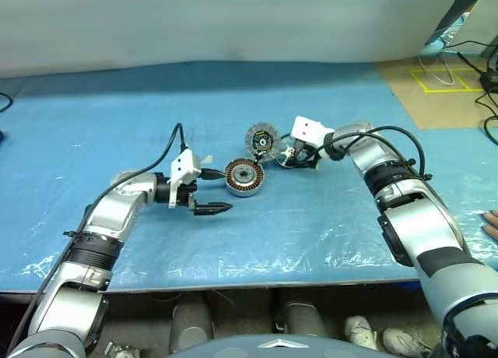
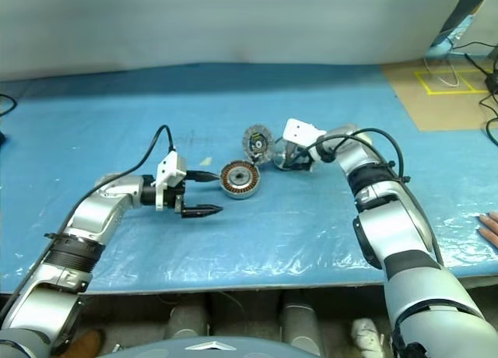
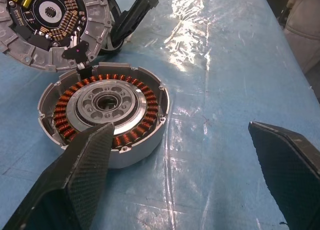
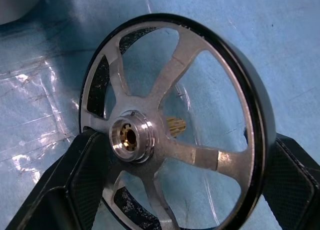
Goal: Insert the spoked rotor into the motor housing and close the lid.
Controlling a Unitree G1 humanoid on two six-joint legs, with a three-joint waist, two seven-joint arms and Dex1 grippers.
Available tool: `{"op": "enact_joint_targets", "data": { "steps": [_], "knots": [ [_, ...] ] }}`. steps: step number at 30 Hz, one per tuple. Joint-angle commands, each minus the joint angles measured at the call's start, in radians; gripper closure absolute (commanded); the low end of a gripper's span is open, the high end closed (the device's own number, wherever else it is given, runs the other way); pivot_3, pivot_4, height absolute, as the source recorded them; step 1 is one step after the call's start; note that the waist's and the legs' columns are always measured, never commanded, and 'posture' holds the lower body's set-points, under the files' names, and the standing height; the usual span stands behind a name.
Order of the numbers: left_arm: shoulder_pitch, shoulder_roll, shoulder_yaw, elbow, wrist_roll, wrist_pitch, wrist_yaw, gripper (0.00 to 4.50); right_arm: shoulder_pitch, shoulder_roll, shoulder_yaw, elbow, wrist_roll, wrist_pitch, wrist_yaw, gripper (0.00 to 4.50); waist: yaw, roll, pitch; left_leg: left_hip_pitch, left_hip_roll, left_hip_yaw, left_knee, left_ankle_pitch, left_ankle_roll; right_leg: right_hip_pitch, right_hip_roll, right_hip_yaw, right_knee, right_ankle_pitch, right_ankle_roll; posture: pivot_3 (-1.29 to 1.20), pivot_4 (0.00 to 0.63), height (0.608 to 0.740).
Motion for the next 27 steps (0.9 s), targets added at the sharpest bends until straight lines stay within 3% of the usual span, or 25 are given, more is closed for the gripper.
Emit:
{"op": "enact_joint_targets", "data": {
  "steps": [1, 14, 23, 27],
  "knots": [
    [-0.012, 0.002, 0.005, -0.034, -0.005, 0.004, 0.001, 0.0, 0.016, -0.017, 0.014, -0.031, -0.026, -0.004, -0.004, 0.09, 0.0, 0.0, 0.0, 0.0, 0.0, 0.0, 0.0, 0.0, 0.0, 0.0, 0.0, 0.0, 0.0, 0.0, 0.0, 0.0, 0.15, 0.74],
    [-0.021, -0.006, -0.003, -0.029, -0.003, 0.012, -0.004, 0.0, 0.069, -0.103, 0.039, -0.127, -0.074, 0.026, 0.05, 0.09, 0.006, 0.0, 0.0, -0.001, 0.0, 0.0, 0.0, 0.0, 0.0, 0.0, 0.0, 0.0, -0.001, 0.0, 0.0, 0.0, 0.15, 0.74],
    [-0.009, -0.001, 0.0, -0.035, -0.007, 0.016, -0.006, 0.0, 0.242, -0.219, 0.045, -0.507, -0.003, 0.027, 0.302, 0.09, 0.016, -0.001, 0.0, 0.0, 0.0, 0.0, 0.0, 0.0, 0.0, 0.0, 0.0, 0.0, -0.001, 0.0, 0.0, 0.0, 0.15, 0.74],
    [-0.001, 0.0, -0.002, -0.037, -0.007, 0.015, -0.005, 0.0, 0.258, -0.225, 0.021, -0.573, 0.003, 0.09, 0.294, 0.09, 0.016, -0.001, 0.0, 0.001, 0.0, 0.0, -0.001, 0.0, 0.0, 0.0, 0.001, 0.001, -0.001, 0.0, 0.0, 0.0, 0.15, 0.74]
  ]
}}
